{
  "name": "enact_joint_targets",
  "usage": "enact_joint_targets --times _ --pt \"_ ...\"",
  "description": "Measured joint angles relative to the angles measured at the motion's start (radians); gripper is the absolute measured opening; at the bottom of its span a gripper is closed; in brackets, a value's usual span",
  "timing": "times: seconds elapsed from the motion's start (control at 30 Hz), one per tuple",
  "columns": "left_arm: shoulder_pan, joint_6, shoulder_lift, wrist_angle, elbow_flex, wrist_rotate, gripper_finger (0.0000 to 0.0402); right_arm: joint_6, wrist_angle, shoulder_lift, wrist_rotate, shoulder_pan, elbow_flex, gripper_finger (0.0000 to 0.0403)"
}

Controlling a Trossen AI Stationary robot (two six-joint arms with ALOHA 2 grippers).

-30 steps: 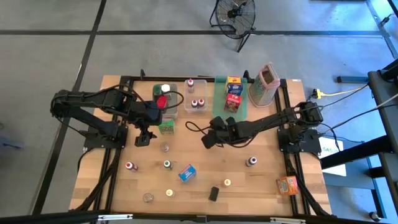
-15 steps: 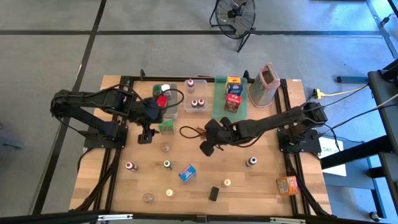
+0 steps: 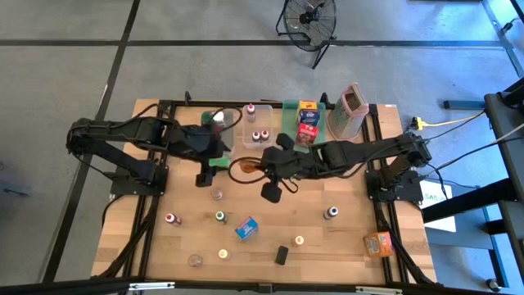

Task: Pick & Place Kitchen Items
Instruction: Put the brown seasoning pack into the gray bin

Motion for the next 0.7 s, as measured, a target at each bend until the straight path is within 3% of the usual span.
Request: enact_joint_targets --times 0.17,0.33,0.7 --pt "0.000 0.000 -0.006 0.137 0.000 -0.039 0.0263 -0.045 -0.014 0.000 -0.009 -0.001 0.005 0.0001" --pt "0.000 0.000 -0.005 0.255 0.001 0.009 0.0263 -0.094 -0.026 0.000 -0.012 -0.007 0.005 0.0000" --pt "0.000 -0.001 0.036 0.284 0.001 -0.014 0.0263 -0.218 -0.003 -0.002 -0.103 -0.064 0.005 0.0000"
